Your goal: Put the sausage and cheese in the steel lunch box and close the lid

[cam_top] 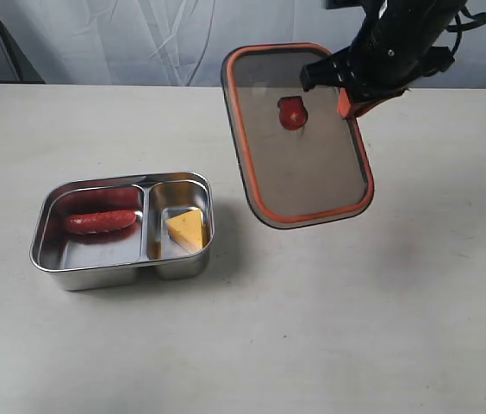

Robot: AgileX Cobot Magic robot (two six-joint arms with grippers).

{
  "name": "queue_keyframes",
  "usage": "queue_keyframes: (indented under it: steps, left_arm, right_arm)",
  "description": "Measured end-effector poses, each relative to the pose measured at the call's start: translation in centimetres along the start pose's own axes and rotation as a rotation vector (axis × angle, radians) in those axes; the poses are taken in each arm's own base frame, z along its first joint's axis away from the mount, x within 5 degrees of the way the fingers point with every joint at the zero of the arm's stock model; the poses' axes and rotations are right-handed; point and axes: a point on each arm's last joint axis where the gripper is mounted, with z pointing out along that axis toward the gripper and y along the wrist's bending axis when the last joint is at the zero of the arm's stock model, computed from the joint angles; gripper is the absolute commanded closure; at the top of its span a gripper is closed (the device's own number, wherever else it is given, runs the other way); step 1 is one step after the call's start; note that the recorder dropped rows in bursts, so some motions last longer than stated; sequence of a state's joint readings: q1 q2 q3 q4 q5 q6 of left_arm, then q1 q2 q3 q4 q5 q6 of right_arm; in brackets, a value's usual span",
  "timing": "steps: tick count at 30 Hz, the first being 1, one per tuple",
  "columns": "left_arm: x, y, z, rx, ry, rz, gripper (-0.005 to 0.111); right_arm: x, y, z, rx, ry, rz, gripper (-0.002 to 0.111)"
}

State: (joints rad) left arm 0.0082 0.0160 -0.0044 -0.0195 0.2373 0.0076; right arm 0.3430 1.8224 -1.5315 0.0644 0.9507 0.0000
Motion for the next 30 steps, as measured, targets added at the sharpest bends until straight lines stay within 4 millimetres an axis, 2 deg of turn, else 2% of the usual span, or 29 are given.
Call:
queue_keyframes:
  steps: [6, 12, 13, 18, 22, 25, 30]
  left_arm:
    - [0.0, 0.0, 0.0, 0.000, 0.000, 0.000, 0.107]
    - [-0.7, 0.0, 0.0, -0.001, -0.087, -0.003, 0.107]
    - [-1.0, 0.0, 0.0, 0.006, -0.117, -0.055, 0.107]
    - [-2.7, 0.3, -0.4, 0.055, -0.301, -0.556, 0.107]
    - [-2.8, 0.4, -0.4, 0.071, -0.315, -0.734, 0.107]
    - [-2.3, 0.1, -0.3, 0.100, -0.238, -0.853, 0.107]
    - [-1.1, -2.3, -0.3, 0.237, 0.113, -1.075, 0.106]
  right_arm:
    - [-0.1, 1.2, -1.2, -0.122, -0.039, -0.042, 0.109]
    - [0.7, 2.3, -0.8, -0.254, -0.021, -0.104, 0.109]
    - [1.0, 2.4, -0.5, -0.273, -0.011, -0.106, 0.109]
    - [2.3, 2.7, 0.8, -0.315, 0.026, -0.130, 0.109]
    - [2.9, 3.2, 1.3, -0.325, 0.040, -0.159, 0.109]
    - [2.9, 4.7, 1.4, -0.333, 0.018, -0.222, 0.109]
    - [3.3, 8.9, 1.3, -0.362, -0.028, -0.332, 0.109]
